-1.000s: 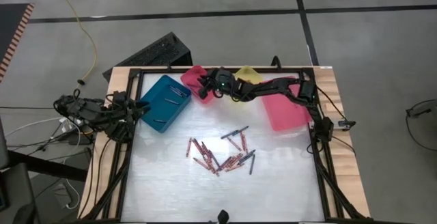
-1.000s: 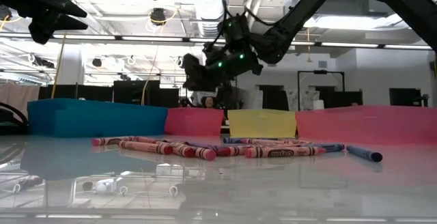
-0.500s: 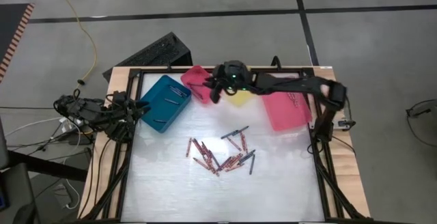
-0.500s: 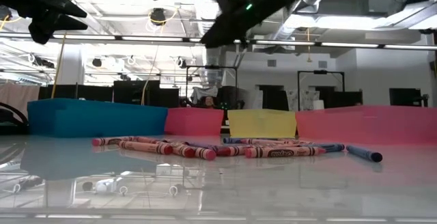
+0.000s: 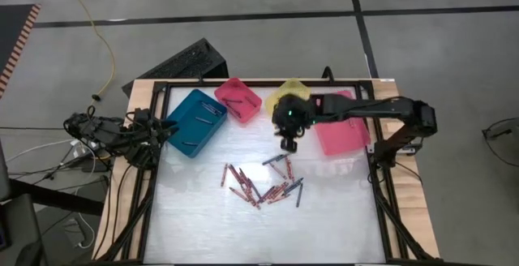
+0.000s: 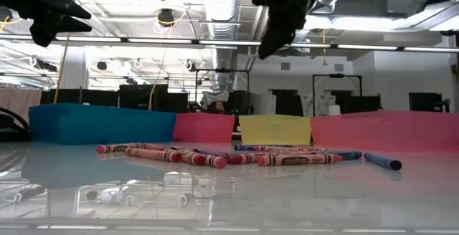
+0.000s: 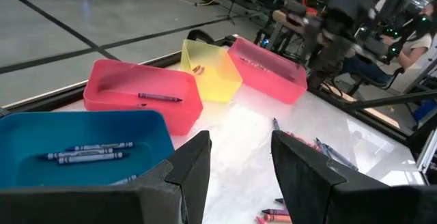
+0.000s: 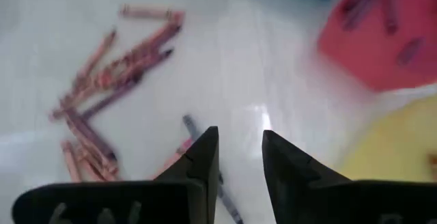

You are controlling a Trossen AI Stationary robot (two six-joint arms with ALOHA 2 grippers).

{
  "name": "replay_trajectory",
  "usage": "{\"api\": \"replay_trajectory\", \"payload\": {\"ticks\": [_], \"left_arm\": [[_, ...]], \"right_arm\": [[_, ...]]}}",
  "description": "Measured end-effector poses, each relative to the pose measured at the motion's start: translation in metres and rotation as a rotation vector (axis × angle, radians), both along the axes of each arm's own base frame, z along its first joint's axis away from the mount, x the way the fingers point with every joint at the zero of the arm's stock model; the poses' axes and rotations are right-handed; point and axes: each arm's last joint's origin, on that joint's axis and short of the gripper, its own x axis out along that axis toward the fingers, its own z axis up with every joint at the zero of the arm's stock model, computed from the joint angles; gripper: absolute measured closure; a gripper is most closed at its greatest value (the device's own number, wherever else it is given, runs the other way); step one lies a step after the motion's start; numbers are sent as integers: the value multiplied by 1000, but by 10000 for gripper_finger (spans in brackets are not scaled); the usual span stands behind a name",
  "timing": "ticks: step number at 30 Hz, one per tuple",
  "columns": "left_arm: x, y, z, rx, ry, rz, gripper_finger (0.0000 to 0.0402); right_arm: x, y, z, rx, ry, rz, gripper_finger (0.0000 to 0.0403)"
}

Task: Sort crayons
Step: Put the blue crayon into the blue bin

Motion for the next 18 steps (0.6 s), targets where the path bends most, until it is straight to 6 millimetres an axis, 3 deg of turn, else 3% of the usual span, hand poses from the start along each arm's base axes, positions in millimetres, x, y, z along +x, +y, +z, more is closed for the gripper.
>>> {"api": "replay_trajectory", "payload": {"ticks": [7,18], "left_arm": [[0,0,0,-1,-1,8,256],[0,1,-1,-3,1,19,256]], "right_arm": [[16,25,-54,-41,107,144,294],[55,31,-143,-82,229,242,294]]}}
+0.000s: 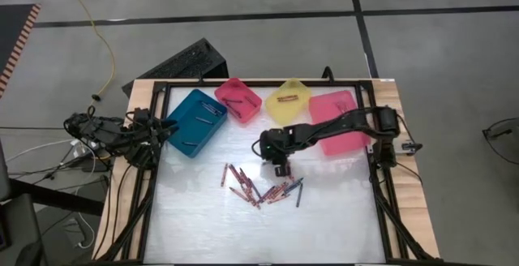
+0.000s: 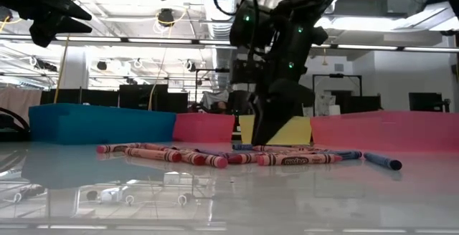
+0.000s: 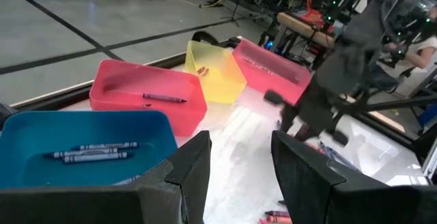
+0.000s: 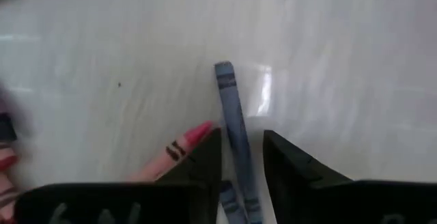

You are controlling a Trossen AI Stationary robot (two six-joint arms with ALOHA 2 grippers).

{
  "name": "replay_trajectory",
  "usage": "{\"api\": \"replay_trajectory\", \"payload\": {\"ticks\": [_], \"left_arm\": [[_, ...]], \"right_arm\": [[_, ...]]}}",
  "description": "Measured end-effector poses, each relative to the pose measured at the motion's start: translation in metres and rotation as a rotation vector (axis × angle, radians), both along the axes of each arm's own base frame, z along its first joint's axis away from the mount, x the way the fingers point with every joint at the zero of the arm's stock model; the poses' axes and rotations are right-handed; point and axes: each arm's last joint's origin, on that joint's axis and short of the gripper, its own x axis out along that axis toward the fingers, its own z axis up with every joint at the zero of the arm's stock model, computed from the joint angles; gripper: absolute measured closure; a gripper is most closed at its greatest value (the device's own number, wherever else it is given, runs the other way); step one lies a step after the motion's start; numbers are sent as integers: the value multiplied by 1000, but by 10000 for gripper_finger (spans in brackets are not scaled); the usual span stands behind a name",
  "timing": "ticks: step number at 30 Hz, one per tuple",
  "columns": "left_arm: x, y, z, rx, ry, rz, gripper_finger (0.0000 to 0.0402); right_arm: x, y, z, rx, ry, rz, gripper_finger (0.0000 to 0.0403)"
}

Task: Sort crayons
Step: Put the blue crayon into the blue bin

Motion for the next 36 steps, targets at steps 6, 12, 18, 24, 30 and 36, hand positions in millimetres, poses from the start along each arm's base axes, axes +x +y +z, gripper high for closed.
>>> {"api": "replay_trajectory", "payload": {"ticks": [6,12,18,24,30,36], "left_arm": [[0,0,0,1,1,1,256],[0,0,0,-2,0,5,256],[0,0,0,-2,0,5,256],[0,0,0,-2,0,5,256],[0,0,0,-2,0,5,256],[0,0,0,-2,1,4,256]], "right_arm": [[6,-1,-20,-11,37,-15,294],[6,-1,-20,-10,40,-57,317],[5,-2,-20,3,40,-99,377],[8,-2,-17,18,20,-129,396],[19,-2,-4,22,-21,-135,400],[40,-3,19,3,-207,-106,400]]}}
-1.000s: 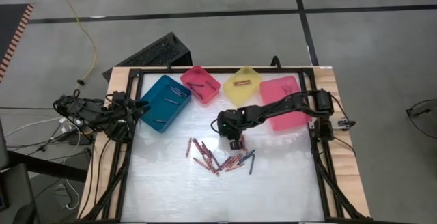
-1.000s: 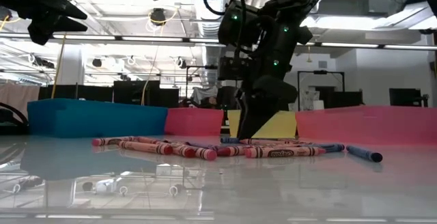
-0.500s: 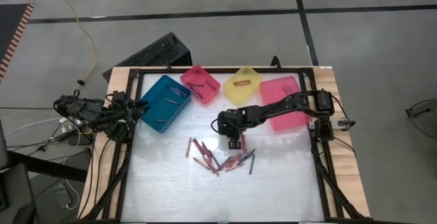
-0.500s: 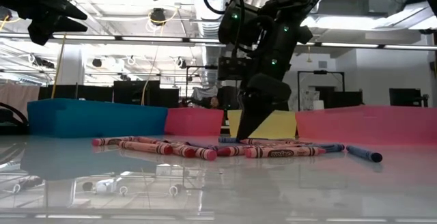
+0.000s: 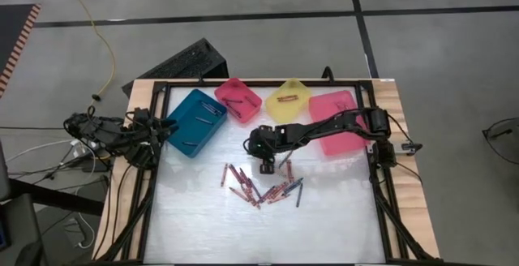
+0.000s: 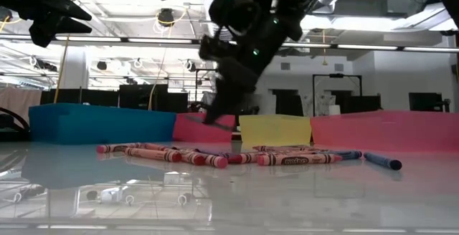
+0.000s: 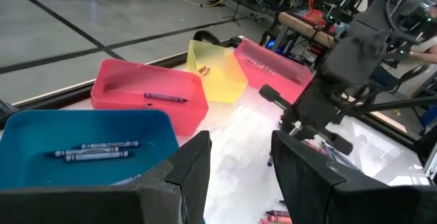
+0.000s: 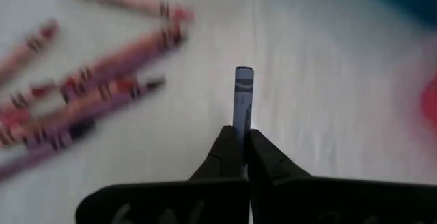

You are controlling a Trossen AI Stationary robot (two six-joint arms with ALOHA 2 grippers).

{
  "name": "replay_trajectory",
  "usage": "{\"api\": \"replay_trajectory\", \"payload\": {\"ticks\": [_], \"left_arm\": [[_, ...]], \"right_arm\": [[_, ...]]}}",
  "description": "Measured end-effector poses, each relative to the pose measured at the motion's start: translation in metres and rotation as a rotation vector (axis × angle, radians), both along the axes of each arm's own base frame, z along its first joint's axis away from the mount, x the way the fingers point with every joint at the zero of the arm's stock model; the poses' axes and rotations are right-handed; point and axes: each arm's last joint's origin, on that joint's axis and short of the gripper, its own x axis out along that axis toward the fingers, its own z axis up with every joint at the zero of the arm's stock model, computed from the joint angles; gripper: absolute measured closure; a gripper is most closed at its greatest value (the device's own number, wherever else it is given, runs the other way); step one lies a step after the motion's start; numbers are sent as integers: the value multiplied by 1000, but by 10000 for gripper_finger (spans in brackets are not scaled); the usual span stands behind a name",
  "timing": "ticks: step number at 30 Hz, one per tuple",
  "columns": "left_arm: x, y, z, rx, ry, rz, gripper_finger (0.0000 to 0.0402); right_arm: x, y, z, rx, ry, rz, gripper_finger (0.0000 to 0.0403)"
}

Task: Sort crayons
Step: Put the blue crayon into the blue bin

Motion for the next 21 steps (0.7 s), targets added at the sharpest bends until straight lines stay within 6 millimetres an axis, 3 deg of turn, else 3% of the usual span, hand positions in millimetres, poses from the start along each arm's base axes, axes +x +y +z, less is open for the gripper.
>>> {"api": "replay_trajectory", "payload": {"ticks": [6,14,21], "left_arm": [[0,0,0,0,0,1,256],[0,0,0,-3,-2,8,256],[-1,1,-3,21,25,45,256]], "right_arm": [[19,-3,28,-41,-205,29,400],[39,-17,73,-78,-708,0,401],[40,-23,82,-88,-802,-12,401]]}}
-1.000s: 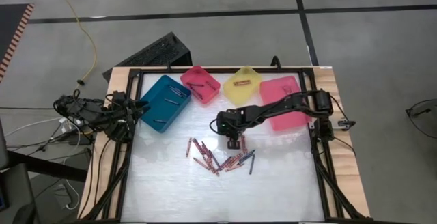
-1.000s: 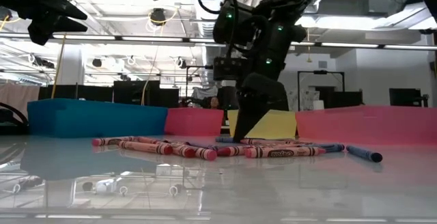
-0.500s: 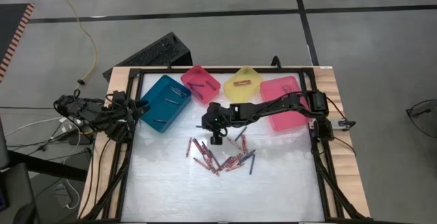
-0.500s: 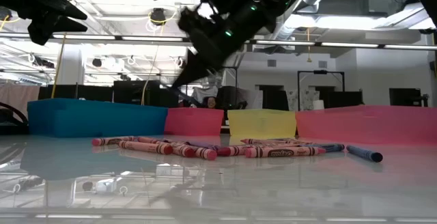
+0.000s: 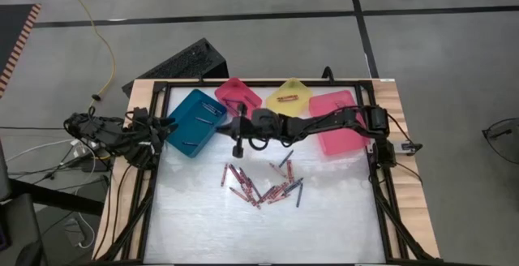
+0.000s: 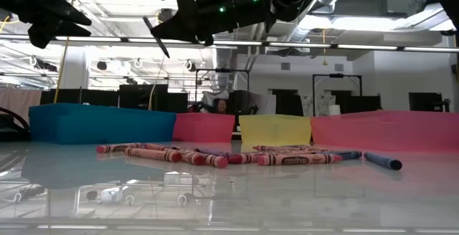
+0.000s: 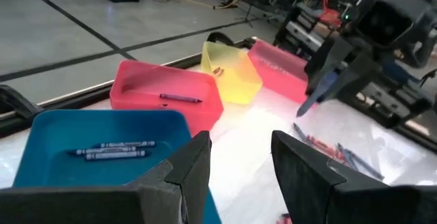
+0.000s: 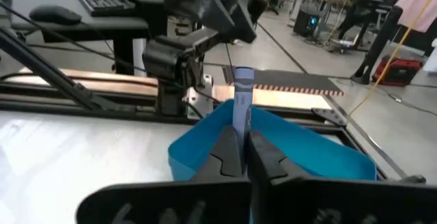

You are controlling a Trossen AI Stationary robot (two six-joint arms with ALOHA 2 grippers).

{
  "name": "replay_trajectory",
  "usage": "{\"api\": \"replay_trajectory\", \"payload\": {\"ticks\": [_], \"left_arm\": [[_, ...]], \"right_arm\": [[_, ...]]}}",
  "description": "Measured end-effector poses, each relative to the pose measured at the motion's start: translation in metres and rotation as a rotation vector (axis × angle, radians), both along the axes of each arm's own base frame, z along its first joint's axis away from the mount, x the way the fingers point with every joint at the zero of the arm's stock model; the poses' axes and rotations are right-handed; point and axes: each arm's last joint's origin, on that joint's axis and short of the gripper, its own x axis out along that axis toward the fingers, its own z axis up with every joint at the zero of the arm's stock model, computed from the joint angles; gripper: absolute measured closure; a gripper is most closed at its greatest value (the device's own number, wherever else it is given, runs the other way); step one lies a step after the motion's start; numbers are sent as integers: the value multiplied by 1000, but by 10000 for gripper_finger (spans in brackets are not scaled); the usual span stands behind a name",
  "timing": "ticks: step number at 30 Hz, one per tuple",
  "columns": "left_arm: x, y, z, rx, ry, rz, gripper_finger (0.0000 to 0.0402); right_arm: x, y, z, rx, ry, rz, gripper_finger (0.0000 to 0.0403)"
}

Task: Sort crayons
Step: Put the blue crayon into the blue bin

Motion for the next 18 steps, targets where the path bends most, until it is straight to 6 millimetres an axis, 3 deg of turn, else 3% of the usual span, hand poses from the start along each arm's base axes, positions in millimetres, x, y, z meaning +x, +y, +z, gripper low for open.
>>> {"api": "replay_trajectory", "payload": {"ticks": [18], "left_arm": [[1,-3,-3,-8,45,-126,256]], "right_arm": [[-1,-14,10,38,-110,7,401]]}}
